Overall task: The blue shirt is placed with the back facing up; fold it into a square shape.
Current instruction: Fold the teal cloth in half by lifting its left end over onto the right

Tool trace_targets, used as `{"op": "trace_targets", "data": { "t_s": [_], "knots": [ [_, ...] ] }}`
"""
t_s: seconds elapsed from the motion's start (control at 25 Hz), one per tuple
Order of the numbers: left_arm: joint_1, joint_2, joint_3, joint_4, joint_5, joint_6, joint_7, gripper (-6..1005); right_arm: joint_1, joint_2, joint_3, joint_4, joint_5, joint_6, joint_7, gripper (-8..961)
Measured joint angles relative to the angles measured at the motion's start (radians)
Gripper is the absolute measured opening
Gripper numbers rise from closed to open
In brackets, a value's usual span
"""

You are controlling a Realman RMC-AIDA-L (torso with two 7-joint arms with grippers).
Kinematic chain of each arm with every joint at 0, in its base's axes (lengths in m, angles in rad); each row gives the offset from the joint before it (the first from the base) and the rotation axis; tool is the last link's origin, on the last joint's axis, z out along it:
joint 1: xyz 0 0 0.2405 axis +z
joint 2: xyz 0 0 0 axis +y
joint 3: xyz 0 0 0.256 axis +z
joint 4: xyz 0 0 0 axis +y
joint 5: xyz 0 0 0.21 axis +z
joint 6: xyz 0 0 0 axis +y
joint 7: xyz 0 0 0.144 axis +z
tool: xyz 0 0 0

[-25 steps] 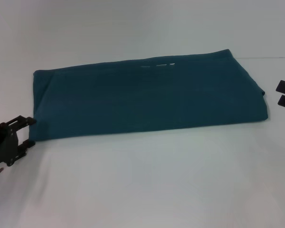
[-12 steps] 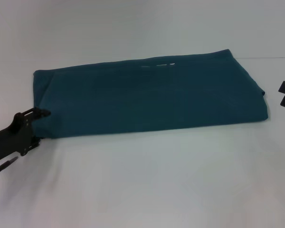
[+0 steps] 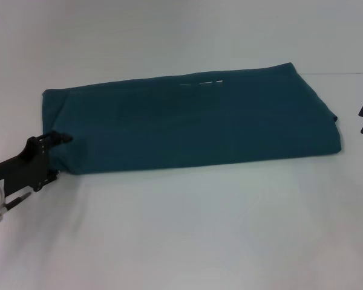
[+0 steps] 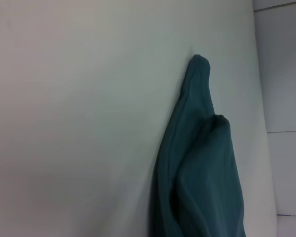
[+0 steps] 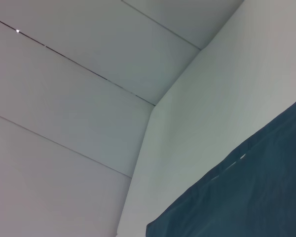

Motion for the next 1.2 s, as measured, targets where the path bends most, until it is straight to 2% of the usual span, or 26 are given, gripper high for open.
{"op": "trace_targets", "data": {
  "t_s": [0.36, 0.68, 1.12, 1.2],
  "knots": [
    [0.001, -0.002, 0.003, 0.007, -0.004, 0.012, 0.010, 645, -0.009, 0.000, 0.006, 0.000, 0.004, -0.007, -0.001, 776],
    [0.005, 0.000, 0.000, 0.007, -0.007, 0.021, 0.011, 439, -0.013, 0.000, 0.023, 0.001, 0.002, -0.010, -0.001, 776],
    [0.012, 0.002, -0.009, 0.010, -0.016, 0.036, 0.026, 20, -0.014, 0.000, 0.025, 0.001, 0.004, -0.010, -0.001, 775],
    [0.017, 0.004, -0.010, 0.010, -0.023, 0.041, 0.034, 20, -0.014, 0.000, 0.026, 0.001, 0.005, -0.010, -0.001, 775]
  ]
}}
